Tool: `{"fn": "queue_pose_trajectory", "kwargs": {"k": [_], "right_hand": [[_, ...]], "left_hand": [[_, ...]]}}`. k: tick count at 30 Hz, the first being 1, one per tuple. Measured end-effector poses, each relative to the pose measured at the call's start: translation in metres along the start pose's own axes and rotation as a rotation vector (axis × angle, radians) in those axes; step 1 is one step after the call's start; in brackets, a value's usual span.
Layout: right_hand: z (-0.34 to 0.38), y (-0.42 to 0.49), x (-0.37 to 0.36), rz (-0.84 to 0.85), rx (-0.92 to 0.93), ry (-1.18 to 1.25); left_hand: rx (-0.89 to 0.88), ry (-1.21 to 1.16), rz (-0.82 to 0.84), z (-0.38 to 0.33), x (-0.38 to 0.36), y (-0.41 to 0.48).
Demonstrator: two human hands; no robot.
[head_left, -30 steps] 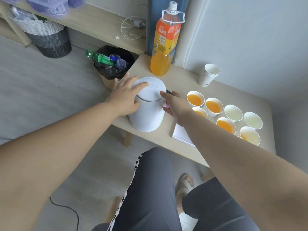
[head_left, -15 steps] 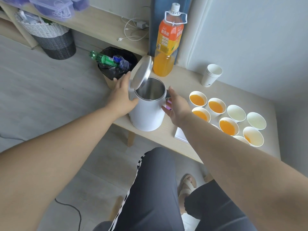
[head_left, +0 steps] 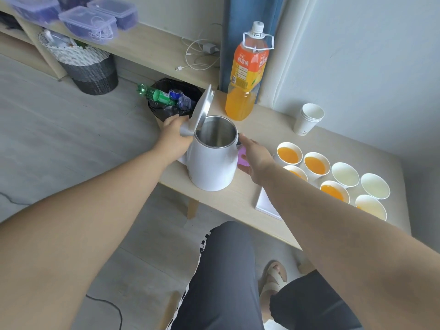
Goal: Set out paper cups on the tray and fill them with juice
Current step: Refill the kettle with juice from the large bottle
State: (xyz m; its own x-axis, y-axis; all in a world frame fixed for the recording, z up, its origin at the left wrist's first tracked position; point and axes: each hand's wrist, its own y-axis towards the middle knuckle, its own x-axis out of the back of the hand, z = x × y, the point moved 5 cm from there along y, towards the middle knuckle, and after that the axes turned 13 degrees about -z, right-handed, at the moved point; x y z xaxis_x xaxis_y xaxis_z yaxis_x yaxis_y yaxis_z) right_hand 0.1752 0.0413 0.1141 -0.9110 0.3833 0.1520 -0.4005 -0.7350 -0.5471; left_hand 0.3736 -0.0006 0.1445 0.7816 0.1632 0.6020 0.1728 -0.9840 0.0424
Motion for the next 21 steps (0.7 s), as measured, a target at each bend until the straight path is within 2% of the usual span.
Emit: {"fn": "queue_pose_trajectory", "kwargs": {"k": [5, 9, 14, 18, 21], "right_hand": [[0.033, 0.006, 0.023, -0.124, 0.148, -0.152], [0.096, 0.018, 0.031, -0.122, 0.28, -0.158], [0.18, 0.045, 0.033, -0.152, 0.458, -0.258], [0.24, 0.079, 0.025, -0.188, 0.663, -0.44], [0.274, 0.111, 0.011, -0.212, 0.791, -0.637]], "left_hand": [[0.051, -0.115, -0.17, -0.013, 0.026, 0.006], [0.058, -0.292, -0.191, -0.05, 0.035, 0.034], [0.086, -0.332, -0.104, -0.116, 0.017, 0.095], [0.093, -0.13, 0.074, -0.173, -0.025, 0.134], [0.096, -0.014, 0.124, -0.192, -0.064, 0.17]]}}
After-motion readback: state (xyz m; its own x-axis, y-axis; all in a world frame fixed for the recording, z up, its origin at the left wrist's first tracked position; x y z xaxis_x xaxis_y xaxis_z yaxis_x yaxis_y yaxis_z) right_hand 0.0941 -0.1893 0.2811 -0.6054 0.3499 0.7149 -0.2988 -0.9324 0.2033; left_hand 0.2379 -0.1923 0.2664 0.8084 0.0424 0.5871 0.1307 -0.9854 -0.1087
